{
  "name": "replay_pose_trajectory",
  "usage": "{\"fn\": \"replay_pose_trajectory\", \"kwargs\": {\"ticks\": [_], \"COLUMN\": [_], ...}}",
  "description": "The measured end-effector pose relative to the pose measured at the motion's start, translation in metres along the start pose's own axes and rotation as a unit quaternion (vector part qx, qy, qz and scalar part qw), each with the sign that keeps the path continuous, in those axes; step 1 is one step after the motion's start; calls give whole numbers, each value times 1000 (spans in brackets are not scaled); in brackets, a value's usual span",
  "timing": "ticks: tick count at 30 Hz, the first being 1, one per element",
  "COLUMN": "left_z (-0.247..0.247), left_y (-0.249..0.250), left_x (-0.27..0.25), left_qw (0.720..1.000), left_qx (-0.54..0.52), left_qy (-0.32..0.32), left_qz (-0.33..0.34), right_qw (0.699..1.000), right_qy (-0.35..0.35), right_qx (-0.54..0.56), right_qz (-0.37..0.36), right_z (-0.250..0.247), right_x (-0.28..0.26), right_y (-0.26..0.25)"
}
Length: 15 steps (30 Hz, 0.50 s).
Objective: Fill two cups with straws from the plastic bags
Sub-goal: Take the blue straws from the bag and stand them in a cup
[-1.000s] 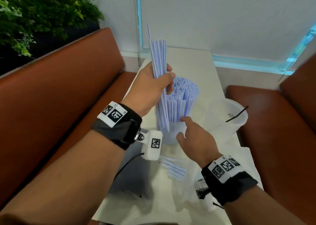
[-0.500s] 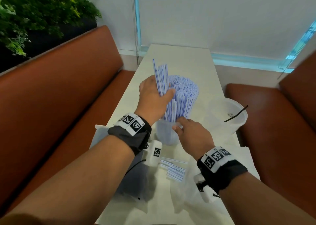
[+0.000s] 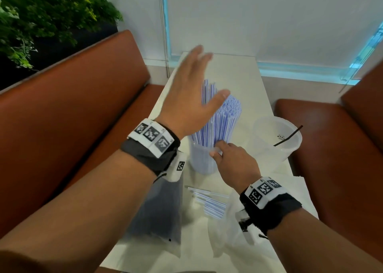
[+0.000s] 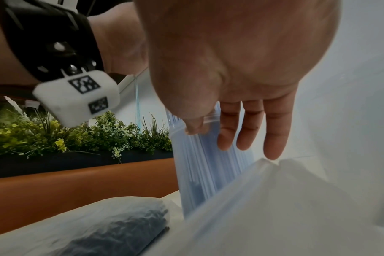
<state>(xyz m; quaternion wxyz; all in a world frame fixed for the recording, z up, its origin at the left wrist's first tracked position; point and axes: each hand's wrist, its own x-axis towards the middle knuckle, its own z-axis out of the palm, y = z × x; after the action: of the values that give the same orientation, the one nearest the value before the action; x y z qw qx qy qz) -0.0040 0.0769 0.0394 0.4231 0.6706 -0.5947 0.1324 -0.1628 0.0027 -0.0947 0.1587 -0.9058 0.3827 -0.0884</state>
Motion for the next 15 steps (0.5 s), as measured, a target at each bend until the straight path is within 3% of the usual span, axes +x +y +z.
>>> {"fn": "replay_pose_trajectory", "kwargs": {"ticks": [3,5,9,10,13,15], "left_z": [18,17,14,18,37,39], "left_y": [3,2,6,7,2,-6], "left_x": [-14,-18,-10,-12,-33,-37], "left_qw": [977,977,994,991,954,948], "left_qx": [103,102,86,103,210,215], "left_qy": [-185,-186,-44,-56,-208,-228], "left_qz": [23,26,54,61,55,52], "right_qw": [1000,1000,1000,1000,1000,1000], "right_qy": [-5,-8,3,3,2,-5], "right_qx": [1,-2,3,8,11,9], "right_qz": [-1,-2,-8,-5,3,2], "right_z": [0,1,1,1,0,-2], "right_x": [1,1,0,0,0,0], "right_y": [0,1,1,1,-1,-3]}}
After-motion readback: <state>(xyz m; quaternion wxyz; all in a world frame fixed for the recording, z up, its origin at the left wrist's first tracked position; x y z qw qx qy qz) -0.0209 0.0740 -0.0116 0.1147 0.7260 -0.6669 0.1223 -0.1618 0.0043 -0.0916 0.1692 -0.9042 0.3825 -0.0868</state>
